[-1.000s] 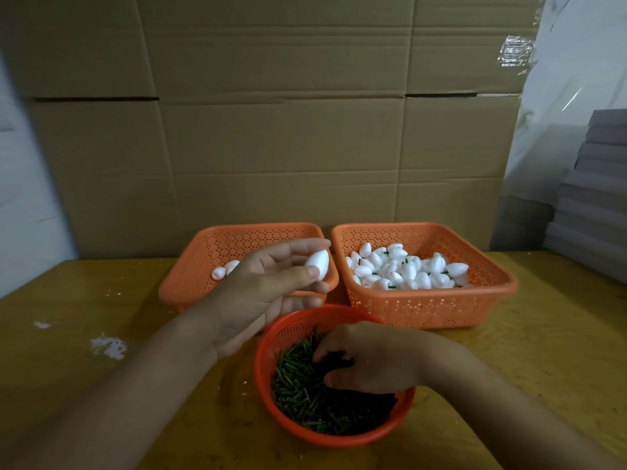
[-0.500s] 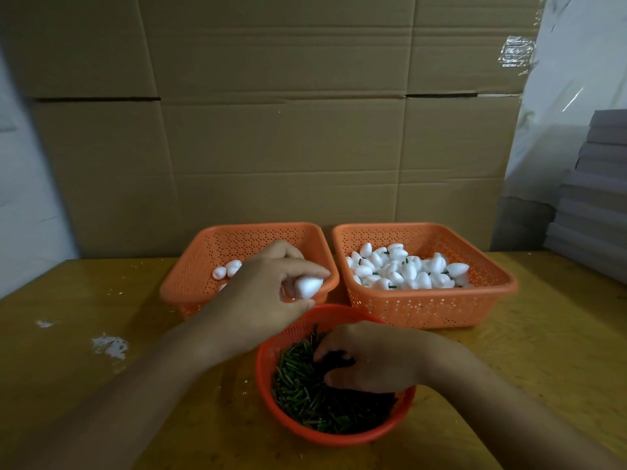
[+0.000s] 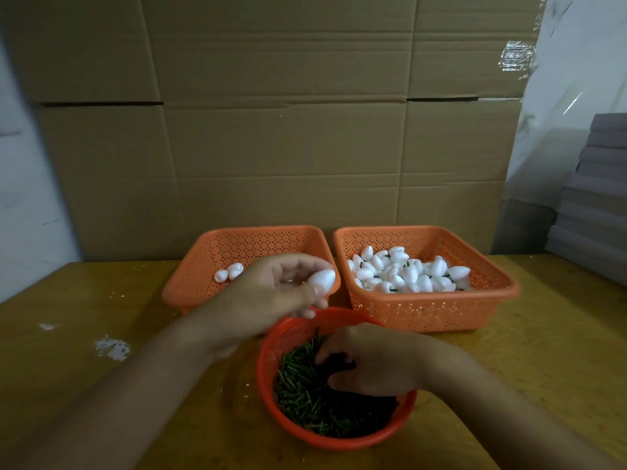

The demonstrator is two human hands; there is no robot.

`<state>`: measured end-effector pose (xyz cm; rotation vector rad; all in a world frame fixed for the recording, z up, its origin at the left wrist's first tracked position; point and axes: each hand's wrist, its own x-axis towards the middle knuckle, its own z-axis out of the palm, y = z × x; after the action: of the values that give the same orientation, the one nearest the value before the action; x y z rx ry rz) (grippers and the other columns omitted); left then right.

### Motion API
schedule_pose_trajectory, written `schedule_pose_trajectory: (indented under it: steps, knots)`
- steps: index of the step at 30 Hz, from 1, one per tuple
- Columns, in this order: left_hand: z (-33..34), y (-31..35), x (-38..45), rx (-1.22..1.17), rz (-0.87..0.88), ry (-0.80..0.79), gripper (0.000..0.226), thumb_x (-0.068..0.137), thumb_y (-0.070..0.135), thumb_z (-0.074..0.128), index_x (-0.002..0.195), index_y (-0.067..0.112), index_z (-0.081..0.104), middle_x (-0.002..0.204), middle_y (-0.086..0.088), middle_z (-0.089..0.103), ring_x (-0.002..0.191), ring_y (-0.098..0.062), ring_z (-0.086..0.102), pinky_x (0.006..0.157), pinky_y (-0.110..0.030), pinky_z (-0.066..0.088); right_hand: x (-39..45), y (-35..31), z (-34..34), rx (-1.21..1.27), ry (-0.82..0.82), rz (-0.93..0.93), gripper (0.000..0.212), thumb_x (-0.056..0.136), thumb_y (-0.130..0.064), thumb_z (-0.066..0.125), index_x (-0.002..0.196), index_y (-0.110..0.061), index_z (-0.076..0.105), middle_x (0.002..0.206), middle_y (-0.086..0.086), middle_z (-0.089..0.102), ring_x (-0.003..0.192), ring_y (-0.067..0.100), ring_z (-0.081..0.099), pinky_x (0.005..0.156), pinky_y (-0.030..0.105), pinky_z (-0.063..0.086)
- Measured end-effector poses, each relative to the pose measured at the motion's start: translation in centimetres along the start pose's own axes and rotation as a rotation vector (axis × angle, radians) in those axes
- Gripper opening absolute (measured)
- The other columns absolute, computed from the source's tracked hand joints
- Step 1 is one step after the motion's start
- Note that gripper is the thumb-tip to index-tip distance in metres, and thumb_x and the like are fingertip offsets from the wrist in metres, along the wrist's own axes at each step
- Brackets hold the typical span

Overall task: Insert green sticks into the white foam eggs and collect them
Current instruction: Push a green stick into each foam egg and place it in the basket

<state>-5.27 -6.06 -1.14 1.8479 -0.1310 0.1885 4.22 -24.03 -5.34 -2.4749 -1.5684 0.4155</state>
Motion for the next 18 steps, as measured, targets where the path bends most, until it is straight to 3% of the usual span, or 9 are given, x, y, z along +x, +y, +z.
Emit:
schedule_pose_trajectory:
  steps: [3, 6, 11, 15, 18]
  knots:
    - [-0.17, 0.49, 0.01, -0.413, -0.110, -0.085, 0.035, 0.096, 0.014, 0.059, 0.128, 0.002, 0.060, 0.116, -0.016, 0.071, 0.091, -0.020, 0.072, 0.074, -0.026, 0.058, 0.05, -0.20, 0.20, -0.028, 0.056, -0.028, 0.033, 0.095, -0.028, 0.062, 0.128, -0.030, 0.065, 0.127, -0.010, 0.062, 0.113, 0.008, 0.056, 0.095, 0.026, 0.045]
    - [-0.29, 0.60, 0.12, -0.581, -0.152, -0.101, 0.043, 0.096, 0.016, 0.055, 0.134, -0.004, 0.054, 0.112, -0.018, 0.071, 0.085, -0.021, 0.071, 0.069, -0.027, 0.058, 0.01, -0.35, 0.26, -0.030, 0.090, -0.034, 0.028, 0.093, -0.024, 0.064, 0.120, -0.031, 0.069, 0.122, -0.011, 0.064, 0.110, 0.007, 0.057, 0.095, 0.029, 0.047]
    - [-0.59, 0.59, 0.25, -0.694, -0.186, -0.091, 0.031, 0.093, 0.018, 0.058, 0.117, 0.006, 0.073, 0.106, -0.017, 0.071, 0.081, -0.020, 0.071, 0.066, -0.028, 0.059, 0.09, -0.56, 0.18, -0.033, 0.147, -0.041, 0.028, 0.095, -0.018, 0.057, 0.117, -0.028, 0.070, 0.119, -0.010, 0.068, 0.109, 0.009, 0.060, 0.094, 0.030, 0.049]
    - [-0.81, 0.42, 0.29, -0.717, -0.169, -0.069, 0.043, 0.088, 0.017, 0.067, 0.126, -0.002, 0.058, 0.117, -0.022, 0.069, 0.085, -0.020, 0.072, 0.069, -0.027, 0.060, 0.09, -0.67, 0.05, -0.004, 0.228, -0.052, 0.022, 0.095, -0.018, 0.058, 0.109, -0.024, 0.074, 0.108, -0.010, 0.072, 0.097, 0.004, 0.063, 0.086, 0.023, 0.050]
    - [-0.98, 0.28, 0.28, -0.673, -0.149, -0.064, 0.045, 0.087, 0.018, 0.067, 0.126, 0.000, 0.056, 0.121, -0.020, 0.069, 0.089, -0.020, 0.072, 0.070, -0.027, 0.059, 0.01, -0.52, -0.04, 0.020, 0.236, -0.043, 0.023, 0.094, -0.018, 0.062, 0.113, -0.025, 0.073, 0.111, -0.011, 0.071, 0.100, 0.003, 0.063, 0.088, 0.021, 0.050]
